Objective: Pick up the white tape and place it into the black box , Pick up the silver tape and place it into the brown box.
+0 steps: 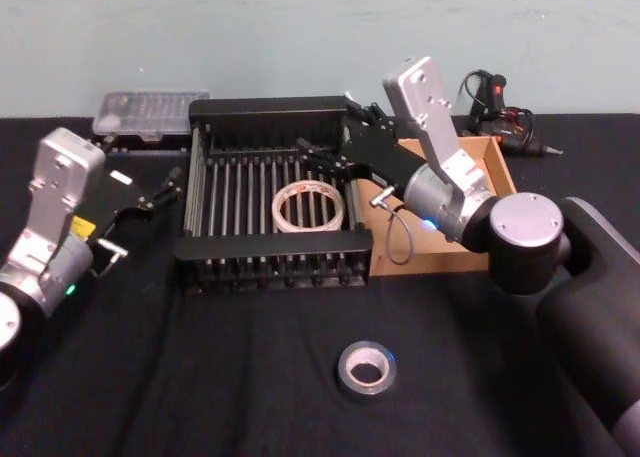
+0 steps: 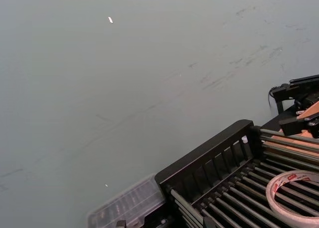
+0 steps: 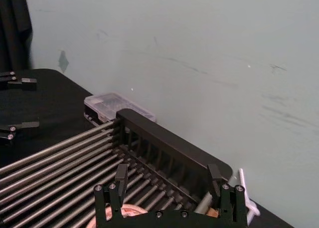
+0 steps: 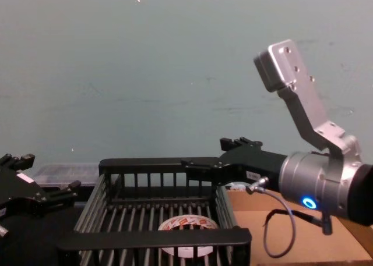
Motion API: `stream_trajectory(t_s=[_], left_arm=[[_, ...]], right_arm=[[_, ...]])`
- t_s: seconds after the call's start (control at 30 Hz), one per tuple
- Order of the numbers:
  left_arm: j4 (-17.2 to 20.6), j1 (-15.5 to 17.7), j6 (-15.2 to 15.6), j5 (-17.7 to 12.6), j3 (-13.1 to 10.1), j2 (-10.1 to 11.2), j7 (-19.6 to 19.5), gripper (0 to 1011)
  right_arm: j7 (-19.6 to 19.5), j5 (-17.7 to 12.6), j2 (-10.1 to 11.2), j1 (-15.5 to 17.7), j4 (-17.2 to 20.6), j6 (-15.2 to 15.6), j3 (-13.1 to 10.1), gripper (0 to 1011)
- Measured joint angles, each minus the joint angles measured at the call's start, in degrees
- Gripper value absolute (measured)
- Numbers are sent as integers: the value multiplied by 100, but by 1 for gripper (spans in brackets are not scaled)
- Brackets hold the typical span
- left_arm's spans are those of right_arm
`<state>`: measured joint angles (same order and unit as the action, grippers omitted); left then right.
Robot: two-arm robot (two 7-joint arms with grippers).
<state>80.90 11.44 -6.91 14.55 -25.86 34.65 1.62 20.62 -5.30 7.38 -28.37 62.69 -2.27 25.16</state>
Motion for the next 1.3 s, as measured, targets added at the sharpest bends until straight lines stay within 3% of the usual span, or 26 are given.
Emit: stream_trajectory(t_s=[0.37, 0.8, 1.3], left_arm=[[0, 0, 0, 0, 0, 0, 0, 1001], [0, 0, 0, 0, 0, 0, 0, 1001], [0, 0, 0, 0, 0, 0, 0, 1001]], right_arm=[[12, -203, 204, 422, 616, 419, -164, 1000], [23, -416, 494, 953, 1359, 635, -271, 1000], [81, -874, 945, 1763, 2508, 875, -398, 1000]])
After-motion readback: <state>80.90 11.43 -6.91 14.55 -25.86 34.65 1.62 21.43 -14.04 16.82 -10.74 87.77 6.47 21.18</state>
